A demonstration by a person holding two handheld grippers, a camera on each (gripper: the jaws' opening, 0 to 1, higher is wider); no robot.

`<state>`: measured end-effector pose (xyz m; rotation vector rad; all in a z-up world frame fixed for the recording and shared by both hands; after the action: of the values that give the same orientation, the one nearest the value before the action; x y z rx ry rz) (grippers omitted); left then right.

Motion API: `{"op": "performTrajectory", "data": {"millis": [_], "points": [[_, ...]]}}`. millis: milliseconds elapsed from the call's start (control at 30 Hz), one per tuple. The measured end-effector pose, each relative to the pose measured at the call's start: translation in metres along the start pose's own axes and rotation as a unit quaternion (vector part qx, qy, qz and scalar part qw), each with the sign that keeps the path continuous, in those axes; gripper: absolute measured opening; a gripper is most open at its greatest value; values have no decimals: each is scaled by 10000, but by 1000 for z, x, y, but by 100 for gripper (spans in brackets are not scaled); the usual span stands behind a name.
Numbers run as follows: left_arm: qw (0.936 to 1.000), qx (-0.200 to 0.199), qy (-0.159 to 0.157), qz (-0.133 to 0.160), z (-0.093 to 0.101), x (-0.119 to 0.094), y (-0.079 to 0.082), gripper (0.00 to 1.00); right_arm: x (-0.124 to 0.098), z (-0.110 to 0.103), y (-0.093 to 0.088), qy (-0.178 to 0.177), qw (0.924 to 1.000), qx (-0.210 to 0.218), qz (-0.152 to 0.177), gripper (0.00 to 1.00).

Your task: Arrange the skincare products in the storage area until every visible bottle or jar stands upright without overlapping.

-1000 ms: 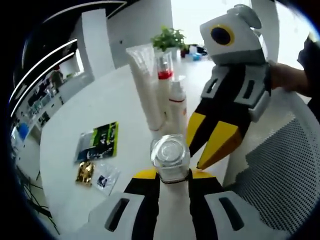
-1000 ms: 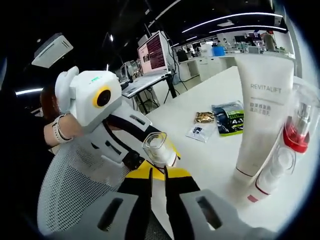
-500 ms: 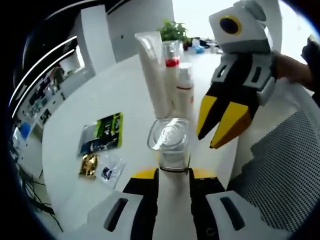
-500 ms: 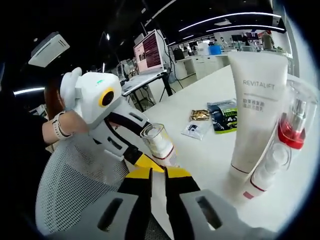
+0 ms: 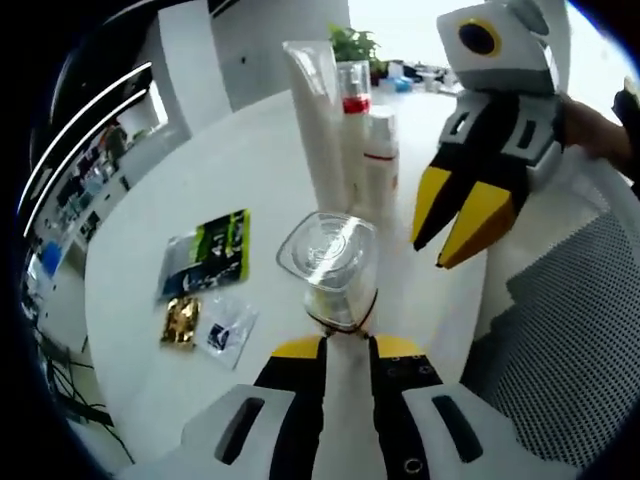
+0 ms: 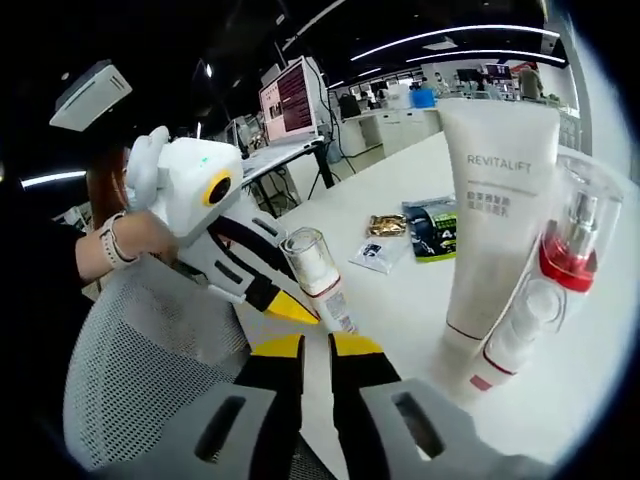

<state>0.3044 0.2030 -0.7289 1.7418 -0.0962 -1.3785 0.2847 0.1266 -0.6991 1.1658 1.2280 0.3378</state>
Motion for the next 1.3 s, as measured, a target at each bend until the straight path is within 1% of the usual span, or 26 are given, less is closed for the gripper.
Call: {"op": "performTrajectory", "data": {"millis": [233,367,600,800,1067,1300], "points": [[9999,114,-47,-28,2,7,5,11,-11,11,-5,-246,9996,141,0,10],[9999,144,-84,-12,3,12,9,10,-15,13,-7,-276,9995,154,-55,11],[9996,231,-146,-14,8,20,17,10,-27,24,-25,-525,9976,12,-442,14],[9994,297,-175,-7,12,28,22,9,-34,33,-35,-668,9954,-70,-691,15],[9994,218,-258,69,17,38,29,8,-38,47,-44,-846,9920,-101,-934,18],[9994,187,-285,110,18,47,33,7,-41,55,-46,-913,9908,-24,-994,20]]}}
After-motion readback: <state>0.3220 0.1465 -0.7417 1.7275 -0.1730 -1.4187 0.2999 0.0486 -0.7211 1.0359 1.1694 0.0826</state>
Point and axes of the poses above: the point that each gripper's makers call its tool centre point, and the gripper's own axes: x roughly forward along the fingers, z roughly to its right, y roughly out of its top, the point moved 2 cm from there along -x, roughly backward along the fingers, and after that the axes turned 8 degrees about -x, right-handed, at the moved point
